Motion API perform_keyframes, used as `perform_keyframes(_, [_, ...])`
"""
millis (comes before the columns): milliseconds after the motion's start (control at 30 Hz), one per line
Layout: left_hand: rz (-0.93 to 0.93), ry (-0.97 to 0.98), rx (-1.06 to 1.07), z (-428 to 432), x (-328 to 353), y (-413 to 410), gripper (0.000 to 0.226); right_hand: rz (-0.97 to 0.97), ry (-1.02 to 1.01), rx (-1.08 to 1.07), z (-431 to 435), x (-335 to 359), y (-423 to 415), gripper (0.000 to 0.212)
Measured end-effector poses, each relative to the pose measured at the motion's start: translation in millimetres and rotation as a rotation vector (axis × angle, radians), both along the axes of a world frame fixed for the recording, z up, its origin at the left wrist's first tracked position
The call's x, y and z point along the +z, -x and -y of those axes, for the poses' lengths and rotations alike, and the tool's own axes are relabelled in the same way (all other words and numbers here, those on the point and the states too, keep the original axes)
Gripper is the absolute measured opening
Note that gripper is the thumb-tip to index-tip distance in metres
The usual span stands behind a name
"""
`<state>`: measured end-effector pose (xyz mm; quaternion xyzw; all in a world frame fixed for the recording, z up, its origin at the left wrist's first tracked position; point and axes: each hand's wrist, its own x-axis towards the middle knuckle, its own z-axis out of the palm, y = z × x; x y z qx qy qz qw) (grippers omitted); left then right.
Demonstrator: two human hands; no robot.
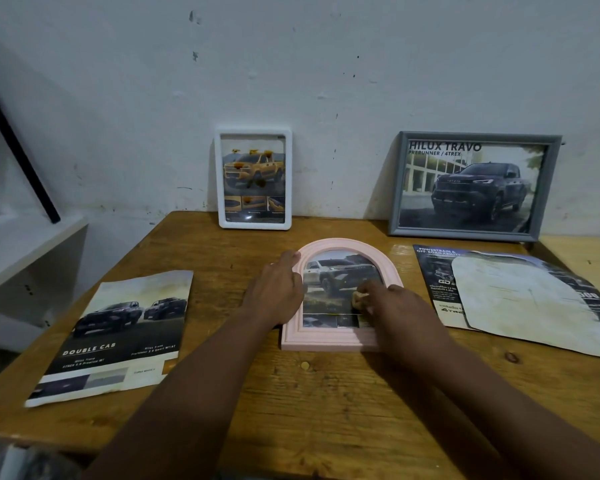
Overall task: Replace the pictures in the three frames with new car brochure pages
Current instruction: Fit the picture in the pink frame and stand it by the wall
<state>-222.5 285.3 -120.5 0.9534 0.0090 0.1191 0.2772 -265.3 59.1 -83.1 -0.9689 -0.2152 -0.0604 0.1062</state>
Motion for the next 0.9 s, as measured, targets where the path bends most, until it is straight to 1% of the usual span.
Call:
perform_keyframes(67, [-0.023,-0.007,-0.028,11,-6,2,0.045,0.039,-0.091,-0.159,-11,-12,13,0.043])
perform_keyframes(133, [-0.025,0.002,-0.022,13,-8,3,0.045,-0.006,-0.251,-0.195,-29,-17,17,0.045])
perform_keyframes(200, [-0.026,0.003,-0.008,13,-7,3,0.045,-0.135,-0.438,-0.098,-43,-15,19,0.050])
perform_keyframes(233, [-0.025,0.004,-0.002,12,-7,3,0.046,-0.197,-0.492,-0.030,-47,-13,19,0.049])
perform_keyframes(333, [-0.026,-0.001,-0.006,10,-6,4,0.046,-0.315,-0.519,0.112,-37,-11,10,0.039])
perform_keyframes(400, [-0.023,-0.005,-0.013,10,-4,3,0.046,-0.365,-0.462,0.222,-22,-7,3,0.034])
perform_keyframes(500, [-0.023,-0.016,-0.017,9,-1,3,0.047,-0.347,-0.294,0.340,-4,1,-7,0.029])
perform_keyframes(700, [-0.039,-0.049,-0.018,10,0,3,0.047,-0.290,-0.117,0.312,46,12,-11,0.030])
perform_keyframes(800, [-0.046,-0.070,-0.015,10,0,3,0.047,-0.181,-0.033,0.305,53,15,-3,0.028])
perform_keyframes(833, [-0.052,-0.077,-0.013,9,-1,2,0.047,-0.123,0.036,0.285,50,15,2,0.028])
perform_keyframes(900, [-0.070,-0.087,-0.010,9,-2,2,0.048,0.052,0.239,0.214,39,14,15,0.031])
